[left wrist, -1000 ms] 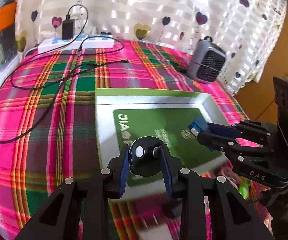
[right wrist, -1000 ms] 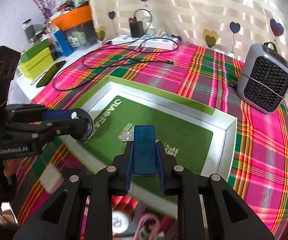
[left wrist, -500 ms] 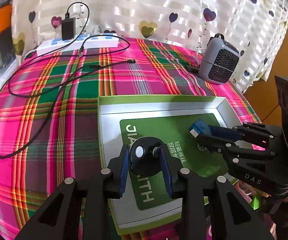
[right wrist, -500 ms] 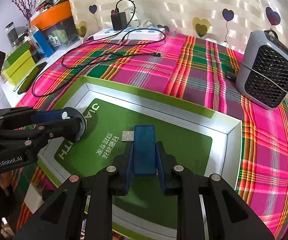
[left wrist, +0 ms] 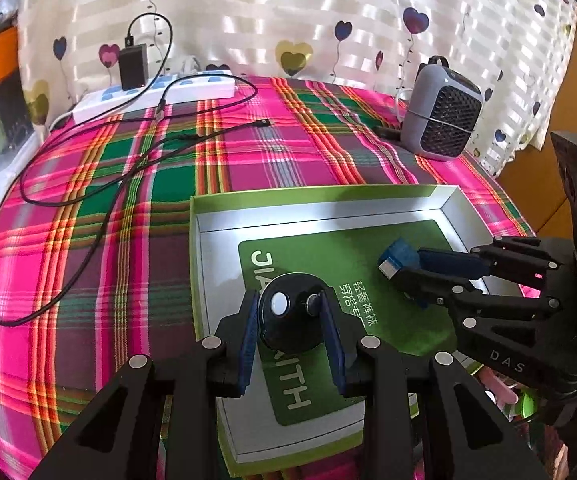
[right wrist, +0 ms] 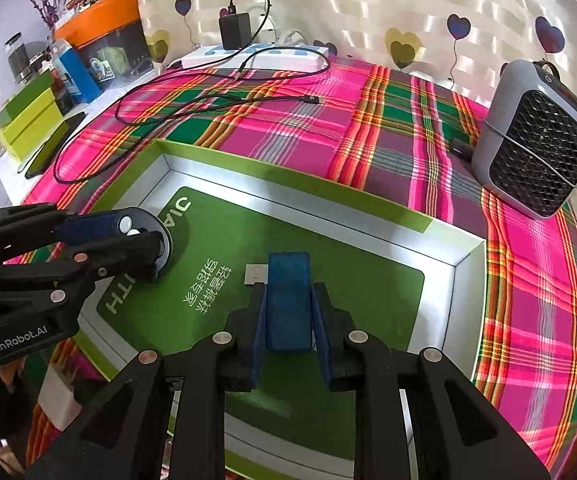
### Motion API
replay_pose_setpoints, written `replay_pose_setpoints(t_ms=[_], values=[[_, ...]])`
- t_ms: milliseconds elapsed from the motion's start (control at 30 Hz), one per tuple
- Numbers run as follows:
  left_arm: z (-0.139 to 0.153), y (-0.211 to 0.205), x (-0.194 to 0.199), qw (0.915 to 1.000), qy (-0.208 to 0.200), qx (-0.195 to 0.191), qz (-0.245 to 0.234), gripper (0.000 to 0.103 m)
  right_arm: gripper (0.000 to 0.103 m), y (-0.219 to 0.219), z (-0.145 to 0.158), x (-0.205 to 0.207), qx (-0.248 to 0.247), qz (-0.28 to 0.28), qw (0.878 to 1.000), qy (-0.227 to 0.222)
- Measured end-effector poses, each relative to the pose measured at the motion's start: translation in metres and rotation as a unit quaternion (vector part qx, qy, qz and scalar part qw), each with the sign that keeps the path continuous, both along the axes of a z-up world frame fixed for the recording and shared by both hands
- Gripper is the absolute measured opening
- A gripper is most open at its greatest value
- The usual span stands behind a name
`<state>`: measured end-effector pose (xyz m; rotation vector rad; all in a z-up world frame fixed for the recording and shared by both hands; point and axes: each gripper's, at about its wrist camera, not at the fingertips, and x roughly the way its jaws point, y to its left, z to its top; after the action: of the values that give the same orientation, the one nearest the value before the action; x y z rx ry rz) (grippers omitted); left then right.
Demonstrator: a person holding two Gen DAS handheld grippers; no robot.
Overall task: Organize rigid objects
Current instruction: 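Carry the USB stick and disc into the green box and open both grippers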
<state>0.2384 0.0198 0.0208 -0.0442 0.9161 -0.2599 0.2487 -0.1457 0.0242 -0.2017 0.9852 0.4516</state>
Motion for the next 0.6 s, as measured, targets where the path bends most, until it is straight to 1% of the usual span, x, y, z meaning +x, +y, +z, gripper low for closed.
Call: replay_pose_setpoints(t_ms=[300,367,433,500,600], values=[[-0.0018,-0.0041,0.0001,1.0000,0.001,0.007,-0.005,0.029,0.023,0.0006,-0.0025,0.0011,-0.004,-0.003,1.000,0.007],[-0.0025,-0.0047,0.0003,1.0000,0.002,0.006,-0.007,0.029,0.025,0.0003,-0.0023,0.0010,-0.003,-0.004,1.000,0.006],[-0.0031,-0.0057,0.0007,0.9999,0.003,0.006,-0.007,0.029,0.033,0.0004,-0.0021,0.0008,-0.002,-0.004,1.000,0.006],[-0.0041,-0.0069,0.0009,0.9999,0.005,0.007,-0.009,0.029,0.036,0.0002,-0.0020,0.0010,-0.001,-0.006,1.000,0.007],[-0.0040,-0.0069,0.0012,0.9999,0.005,0.008,-0.010,0.029,0.037,-0.0005,-0.0018,0.0007,0.002,-0.007,1.000,0.007]])
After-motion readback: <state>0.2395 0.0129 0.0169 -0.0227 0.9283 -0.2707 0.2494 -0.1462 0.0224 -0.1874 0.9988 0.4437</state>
